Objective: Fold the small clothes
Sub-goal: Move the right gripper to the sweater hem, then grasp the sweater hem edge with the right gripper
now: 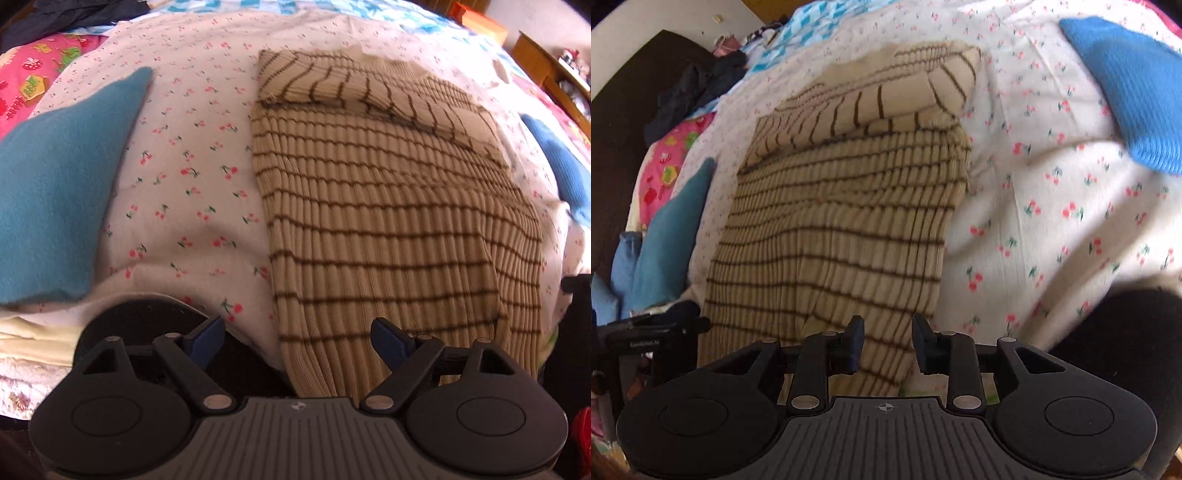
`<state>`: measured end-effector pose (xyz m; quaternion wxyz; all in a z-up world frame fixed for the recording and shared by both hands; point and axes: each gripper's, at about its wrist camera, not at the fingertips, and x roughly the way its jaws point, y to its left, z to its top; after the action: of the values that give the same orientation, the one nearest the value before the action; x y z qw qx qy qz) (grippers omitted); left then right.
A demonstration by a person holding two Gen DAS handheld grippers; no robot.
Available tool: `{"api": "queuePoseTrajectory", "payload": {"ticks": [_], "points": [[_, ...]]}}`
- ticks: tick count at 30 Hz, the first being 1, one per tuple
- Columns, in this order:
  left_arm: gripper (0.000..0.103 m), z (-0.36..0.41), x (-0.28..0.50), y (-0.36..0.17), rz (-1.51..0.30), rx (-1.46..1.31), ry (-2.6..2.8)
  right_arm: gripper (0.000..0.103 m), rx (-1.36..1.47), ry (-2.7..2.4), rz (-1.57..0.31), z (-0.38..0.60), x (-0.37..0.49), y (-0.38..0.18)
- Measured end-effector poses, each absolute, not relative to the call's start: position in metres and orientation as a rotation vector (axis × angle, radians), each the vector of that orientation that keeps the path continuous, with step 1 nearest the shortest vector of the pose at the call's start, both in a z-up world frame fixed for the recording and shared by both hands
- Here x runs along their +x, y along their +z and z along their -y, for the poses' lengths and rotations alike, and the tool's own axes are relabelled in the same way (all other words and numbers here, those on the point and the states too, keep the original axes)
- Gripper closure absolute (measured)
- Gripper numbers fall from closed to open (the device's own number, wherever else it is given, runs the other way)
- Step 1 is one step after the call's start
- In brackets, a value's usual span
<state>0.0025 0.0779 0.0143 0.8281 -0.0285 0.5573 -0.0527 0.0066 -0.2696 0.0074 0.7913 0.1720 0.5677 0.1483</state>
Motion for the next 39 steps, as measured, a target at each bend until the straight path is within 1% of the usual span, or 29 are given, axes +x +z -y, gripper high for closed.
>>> {"api": "queuePoseTrajectory", "payload": {"ticks": [2, 3, 6, 9, 11, 13, 15, 17, 19, 20, 21, 22, 23, 26, 29, 32, 35, 39], "points": [[0.022, -0.075, 0.002, 0.010, -1.221, -0.064, -0.122, 0.073, 0.355, 0.336, -1.249, 0.263, -0.002, 0.003], [0.023, -0.075, 0.001, 0.007, -1.243, -0.076, -0.131, 0.073, 0.330, 0.349, -1.246, 0.259, -0.006, 0.003], [0.025, -0.070, -0.001, 0.003, -1.259, -0.038, -0.136, 0.073, 0.278, 0.365, -1.279, 0.248, -0.010, -0.001], [0.029, -0.066, -0.003, 0.002, -1.285, -0.040, -0.164, 0.072, 0.318, 0.387, -1.356, 0.244, -0.012, -0.012], [0.032, -0.065, -0.002, 0.000, -1.287, -0.032, -0.171, 0.068, 0.357, 0.398, -1.391, 0.241, -0.011, -0.020], [0.035, -0.065, 0.000, -0.006, -1.302, -0.036, -0.158, 0.067, 0.358, 0.399, -1.415, 0.236, -0.011, -0.027], [0.036, -0.062, 0.003, -0.010, -1.318, -0.047, -0.156, 0.065, 0.355, 0.401, -1.447, 0.231, -0.009, -0.035], [0.036, -0.062, 0.004, -0.011, -1.325, -0.059, -0.153, 0.065, 0.380, 0.405, -1.478, 0.229, -0.006, -0.043], [0.037, -0.062, 0.003, -0.010, -1.321, -0.064, -0.149, 0.071, 0.418, 0.409, -1.489, 0.230, -0.003, -0.047], [0.039, -0.063, 0.002, -0.010, -1.318, -0.069, -0.147, 0.082, 0.438, 0.418, -1.485, 0.231, -0.002, -0.047], [0.040, -0.064, 0.002, -0.010, -1.313, -0.077, -0.143, 0.088, 0.462, 0.429, -1.480, 0.232, -0.001, -0.046], [0.043, -0.065, 0.001, -0.009, -1.310, -0.087, -0.141, 0.089, 0.483, 0.437, -1.470, 0.233, -0.001, -0.044], [0.046, -0.066, 0.002, -0.009, -1.308, -0.103, -0.141, 0.092, 0.502, 0.445, -1.451, 0.235, -0.002, -0.041], [0.052, -0.071, 0.002, -0.005, -1.300, -0.146, -0.144, 0.093, 0.578, 0.463, -1.374, 0.242, -0.005, -0.029], [0.061, -0.077, 0.003, -0.002, -1.289, -0.201, -0.142, 0.094, 0.689, 0.474, -1.293, 0.252, -0.008, -0.021], [0.067, -0.086, 0.002, 0.002, -1.259, -0.286, -0.134, 0.095, 0.772, 0.483, -1.213, 0.261, -0.009, -0.013], [0.072, -0.096, 0.001, 0.008, -1.215, -0.380, -0.127, 0.095, 0.826, 0.483, -1.144, 0.267, -0.007, -0.005], [0.075, -0.100, 0.000, 0.016, -1.165, -0.436, -0.124, 0.096, 0.860, 0.494, -1.069, 0.279, -0.002, 0.010]]}}
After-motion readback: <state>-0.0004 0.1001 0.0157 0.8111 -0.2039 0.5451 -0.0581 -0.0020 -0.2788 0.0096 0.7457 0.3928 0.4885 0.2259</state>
